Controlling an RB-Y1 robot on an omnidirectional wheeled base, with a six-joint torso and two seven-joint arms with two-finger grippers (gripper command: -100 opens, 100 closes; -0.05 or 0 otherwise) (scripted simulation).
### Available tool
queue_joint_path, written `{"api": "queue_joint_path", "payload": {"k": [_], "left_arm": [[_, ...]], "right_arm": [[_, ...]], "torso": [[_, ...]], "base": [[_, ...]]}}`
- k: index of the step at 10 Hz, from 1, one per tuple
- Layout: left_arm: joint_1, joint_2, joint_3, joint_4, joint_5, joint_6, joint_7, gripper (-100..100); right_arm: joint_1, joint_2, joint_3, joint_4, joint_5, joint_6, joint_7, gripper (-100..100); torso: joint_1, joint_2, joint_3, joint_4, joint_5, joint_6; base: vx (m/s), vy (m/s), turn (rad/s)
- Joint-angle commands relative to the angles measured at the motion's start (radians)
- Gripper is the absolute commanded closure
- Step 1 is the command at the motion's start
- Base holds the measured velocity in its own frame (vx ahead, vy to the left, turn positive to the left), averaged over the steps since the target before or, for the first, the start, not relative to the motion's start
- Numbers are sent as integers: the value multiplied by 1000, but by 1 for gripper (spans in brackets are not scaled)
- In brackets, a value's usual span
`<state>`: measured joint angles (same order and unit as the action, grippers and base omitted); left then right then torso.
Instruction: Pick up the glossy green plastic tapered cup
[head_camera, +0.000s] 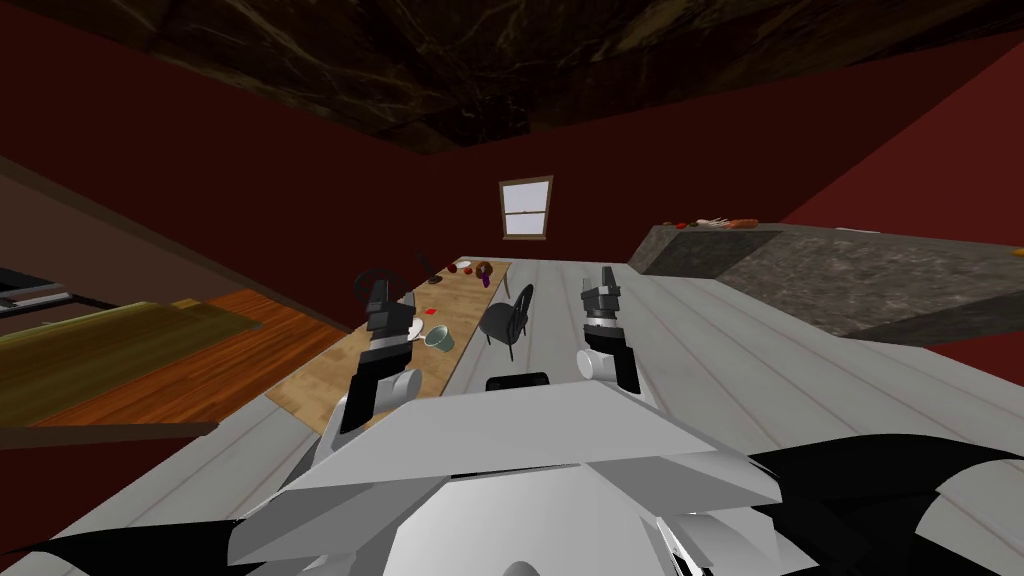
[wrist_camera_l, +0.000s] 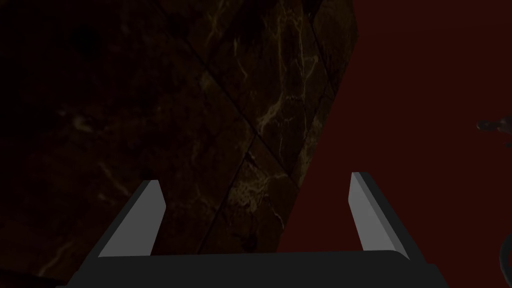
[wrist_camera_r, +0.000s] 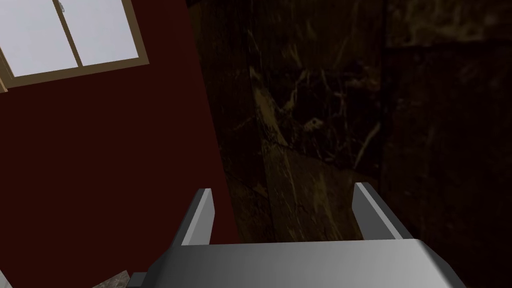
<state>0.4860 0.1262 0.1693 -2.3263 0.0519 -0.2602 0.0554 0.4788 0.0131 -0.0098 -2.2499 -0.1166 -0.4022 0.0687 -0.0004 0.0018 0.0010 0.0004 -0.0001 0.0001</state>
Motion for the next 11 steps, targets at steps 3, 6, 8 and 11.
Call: {"api": "queue_joint_path", "payload": {"k": [3,6,8,11], "left_arm": [[-6,4,22,-4,4,104,-6,-100],[-12,11,54,-8,14,190,-11,-100],[-12,11,54,-8,14,230,-11,-100],[-17,14,70,-8,20,297,-12,-100]], "right_arm": [[0,0,0,0,0,0,0,0],[0,0,0,0,0,0,0,0],[0,0,0,0,0,0,0,0],[0,0,0,0,0,0,0,0]], "torso": [[0,0,0,0,0,0],[0,0,0,0,0,0],[0,0,0,0,0,0],[0,-1,0,0,0,0]], "base": [[-26,-6,-33],[-25,-9,-44],[-17,-3,-10],[-14,-2,-25]]}}
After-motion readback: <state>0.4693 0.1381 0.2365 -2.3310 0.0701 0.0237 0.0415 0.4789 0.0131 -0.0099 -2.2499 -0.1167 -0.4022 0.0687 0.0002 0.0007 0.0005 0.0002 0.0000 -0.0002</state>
